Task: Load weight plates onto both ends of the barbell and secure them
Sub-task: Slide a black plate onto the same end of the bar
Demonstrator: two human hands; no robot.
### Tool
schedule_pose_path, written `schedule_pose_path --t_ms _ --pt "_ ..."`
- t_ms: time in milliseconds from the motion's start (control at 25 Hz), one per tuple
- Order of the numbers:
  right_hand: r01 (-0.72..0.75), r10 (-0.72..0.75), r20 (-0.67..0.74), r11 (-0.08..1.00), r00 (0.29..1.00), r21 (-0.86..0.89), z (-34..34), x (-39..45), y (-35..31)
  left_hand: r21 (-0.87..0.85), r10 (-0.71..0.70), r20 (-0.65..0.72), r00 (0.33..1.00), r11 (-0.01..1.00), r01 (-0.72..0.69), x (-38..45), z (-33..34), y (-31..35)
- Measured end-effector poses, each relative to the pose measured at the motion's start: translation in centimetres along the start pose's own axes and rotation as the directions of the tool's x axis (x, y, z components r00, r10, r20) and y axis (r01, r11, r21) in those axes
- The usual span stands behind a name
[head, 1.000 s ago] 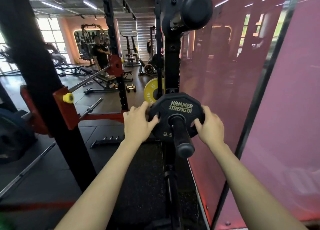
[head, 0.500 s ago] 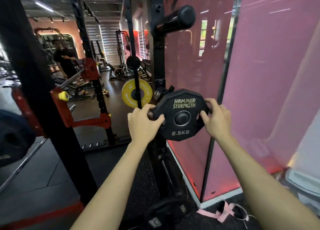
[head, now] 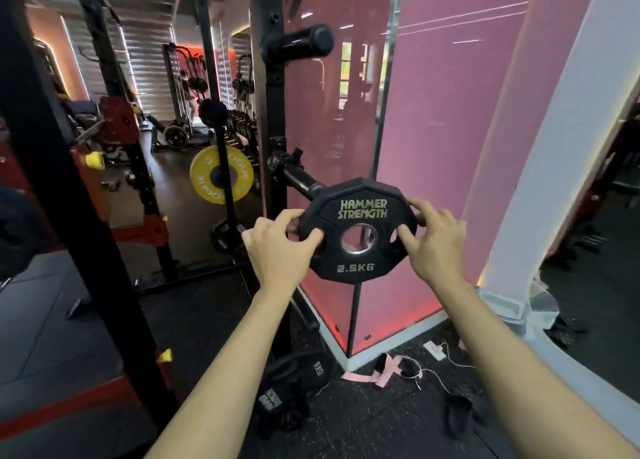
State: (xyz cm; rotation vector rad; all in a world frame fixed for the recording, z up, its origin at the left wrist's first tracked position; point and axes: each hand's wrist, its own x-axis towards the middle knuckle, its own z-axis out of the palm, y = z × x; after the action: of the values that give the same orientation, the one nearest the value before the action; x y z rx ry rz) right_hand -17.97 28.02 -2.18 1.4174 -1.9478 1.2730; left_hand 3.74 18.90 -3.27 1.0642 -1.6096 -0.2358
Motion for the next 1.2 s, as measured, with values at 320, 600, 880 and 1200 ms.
schedule_pose_path --t_ms 320,600,880,1200 --pt "-0.066 0.053 0.126 0.993 0.991 0.101 -7.9 -9.8 -0.9 -0.011 -0.062 0.013 0.998 0.998 0.062 -11.3 -6.7 3.5" --pt "-0.020 -0.040 0.229 0.967 0.973 0.256 -7.0 -12.4 -8.0 0.106 -0.161 -0.119 0.980 0.979 0.174 -14.4 -16.1 1.6" --pt "0.038 -0.210 0.303 0.873 0.930 0.487 0.0 -16.1 -22.3 0.304 -0.169 -0.358 0.918 0.909 0.286 -14.3 -30.8 -3.9" --pt "0.096 -0.327 0.303 0.805 0.895 0.586 5.1 -21.5 -38.9 0.332 -0.193 -0.451 0.871 0.870 0.364 -13.9 -46.0 -13.4"
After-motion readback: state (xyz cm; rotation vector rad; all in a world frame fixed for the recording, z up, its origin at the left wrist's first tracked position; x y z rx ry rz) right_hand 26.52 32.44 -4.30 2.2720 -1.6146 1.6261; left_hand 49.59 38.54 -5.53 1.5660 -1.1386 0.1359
